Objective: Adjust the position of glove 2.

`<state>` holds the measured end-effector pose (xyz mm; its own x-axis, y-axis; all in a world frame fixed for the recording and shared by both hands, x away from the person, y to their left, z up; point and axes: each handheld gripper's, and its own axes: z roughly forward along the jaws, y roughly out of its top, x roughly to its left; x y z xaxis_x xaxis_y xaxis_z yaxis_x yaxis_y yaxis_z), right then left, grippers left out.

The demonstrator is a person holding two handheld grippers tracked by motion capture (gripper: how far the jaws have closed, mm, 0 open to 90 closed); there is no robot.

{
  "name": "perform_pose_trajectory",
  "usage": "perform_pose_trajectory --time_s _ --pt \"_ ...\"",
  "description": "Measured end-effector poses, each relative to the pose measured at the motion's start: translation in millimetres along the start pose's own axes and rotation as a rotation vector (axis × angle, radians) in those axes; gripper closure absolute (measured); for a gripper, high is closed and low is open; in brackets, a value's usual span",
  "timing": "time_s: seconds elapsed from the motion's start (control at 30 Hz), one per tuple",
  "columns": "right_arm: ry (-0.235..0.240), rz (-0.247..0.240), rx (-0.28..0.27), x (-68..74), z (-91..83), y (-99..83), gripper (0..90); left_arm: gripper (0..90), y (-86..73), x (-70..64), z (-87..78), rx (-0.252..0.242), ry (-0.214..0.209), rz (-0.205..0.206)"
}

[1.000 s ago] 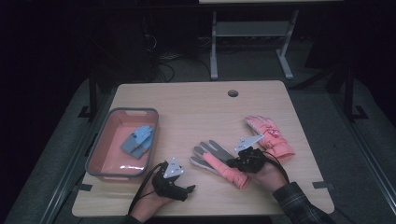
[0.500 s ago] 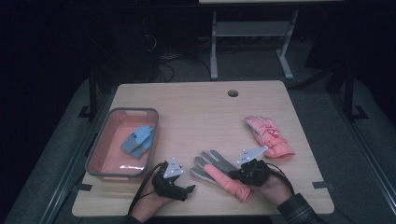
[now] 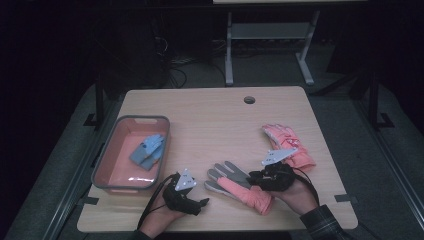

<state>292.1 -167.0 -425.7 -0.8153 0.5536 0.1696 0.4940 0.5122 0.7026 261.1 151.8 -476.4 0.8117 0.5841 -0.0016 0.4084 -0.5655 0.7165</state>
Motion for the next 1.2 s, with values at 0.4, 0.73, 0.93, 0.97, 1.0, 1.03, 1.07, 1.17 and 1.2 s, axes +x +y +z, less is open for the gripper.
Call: perform_pose_trajectory --time_s 0.4,0.73,0.93,0.97,1.0,1.03,1.07,1.17,1.2 --pt "-0.089 0.035 -0.007 -36.5 -14.2 14.5 60.0 12.8 0.1 0.3 0.1 0.000 -0.002 0.001" --pt "-0.191 0.098 -0.013 -77.2 -31.5 14.6 58.3 12.8 0.0 0.2 0.2 -0.001 -0.002 0.000" --pt "-0.224 0.121 -0.012 -97.8 -40.4 13.6 58.3 12.8 0.1 0.3 0.2 0.000 -0.002 0.001" --pt "-0.230 0.122 -0.012 -100.1 -41.2 13.6 58.1 12.8 0.1 0.3 0.2 0.000 -0.002 0.001" --pt "-0.236 0.127 -0.010 -103.0 -42.3 13.7 58.0 12.8 0.1 0.3 0.2 0.000 -0.002 0.001" --pt "-0.245 0.130 -0.010 -106.1 -43.4 13.8 57.8 12.8 0.1 0.3 0.2 -0.001 -0.002 0.001" --pt "-0.251 0.136 -0.013 -109.5 -44.3 13.8 57.7 12.8 0.1 0.3 0.2 -0.001 -0.002 0.001" --pt "-0.272 0.147 -0.005 -117.2 -44.8 12.6 57.3 12.8 0.1 0.3 0.2 0.000 -0.002 0.000" --pt "-0.273 0.155 -0.002 -120.7 -44.7 11.6 57.0 12.8 0.1 0.3 0.2 0.000 -0.002 0.000"
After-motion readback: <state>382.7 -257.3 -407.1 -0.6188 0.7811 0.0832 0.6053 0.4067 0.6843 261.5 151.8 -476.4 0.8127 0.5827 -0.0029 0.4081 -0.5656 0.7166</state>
